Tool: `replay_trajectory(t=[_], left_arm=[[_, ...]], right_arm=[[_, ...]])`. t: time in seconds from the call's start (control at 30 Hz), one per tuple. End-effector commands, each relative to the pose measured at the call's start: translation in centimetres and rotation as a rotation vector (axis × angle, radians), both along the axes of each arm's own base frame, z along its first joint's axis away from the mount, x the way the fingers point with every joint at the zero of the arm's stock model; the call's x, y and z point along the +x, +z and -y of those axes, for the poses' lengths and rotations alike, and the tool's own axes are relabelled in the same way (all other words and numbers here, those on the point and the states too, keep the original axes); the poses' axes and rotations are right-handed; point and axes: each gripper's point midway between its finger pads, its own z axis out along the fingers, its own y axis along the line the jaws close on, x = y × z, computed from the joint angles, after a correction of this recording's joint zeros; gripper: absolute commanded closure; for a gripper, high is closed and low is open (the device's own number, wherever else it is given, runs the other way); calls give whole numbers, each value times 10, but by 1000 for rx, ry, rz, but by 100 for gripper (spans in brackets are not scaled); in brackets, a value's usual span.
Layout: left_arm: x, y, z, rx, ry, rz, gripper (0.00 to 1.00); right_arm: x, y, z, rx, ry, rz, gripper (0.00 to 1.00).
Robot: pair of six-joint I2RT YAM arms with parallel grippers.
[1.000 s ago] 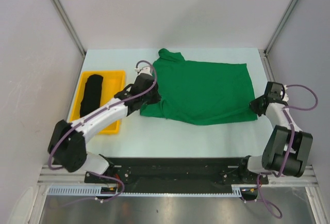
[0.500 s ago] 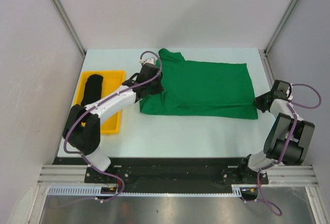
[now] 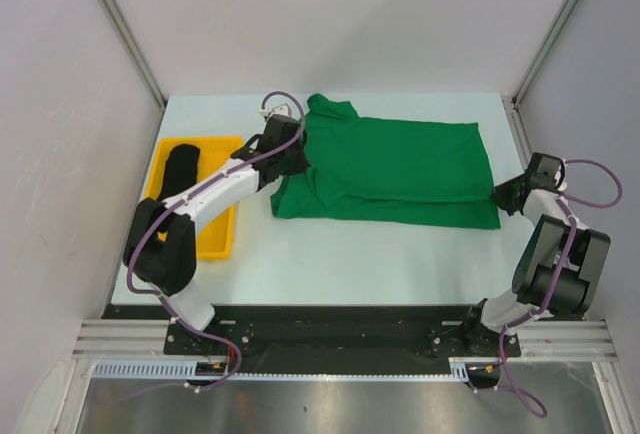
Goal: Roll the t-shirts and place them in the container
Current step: Fold the T-shirt at the center of the board.
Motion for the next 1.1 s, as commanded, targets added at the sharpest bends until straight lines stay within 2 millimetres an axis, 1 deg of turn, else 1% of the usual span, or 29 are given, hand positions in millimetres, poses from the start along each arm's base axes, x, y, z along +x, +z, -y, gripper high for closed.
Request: replay_trajectory(t=[0.0,0.13,0.23,0.27,0.37,0.4,0.6,0.83,1.03,1.07], left_arm=[[19,24,-3,-24,14,66,100],[23,22,-9,-25,25,62,100],[27,22,-8,-24,18,65,100],[29,18,-7,-19,11,58,100],[33,18,-3,-22,-1,58,100],[34,14,-4,-15,1,49,100],[41,15,-9,-17,19,52,100],[46,17,-16,-22,30,54,100],[46,7,-19,-14,36,34,100],[47,5,-20,-13,39,33,100]], right_arm=[[21,18,5,-43,20,66,100],[25,16,5,-36,17,70,100],[28,13,5,-37,20,66,100],[28,13,5,-37,19,63,100],[28,10,10,-35,4,57,100],[28,9,10,-31,7,57,100],[31,12,16,-39,-4,62,100],[32,7,17,-33,-4,56,100],[40,4,13,-27,22,58,100],[41,0,12,-27,28,48,100]])
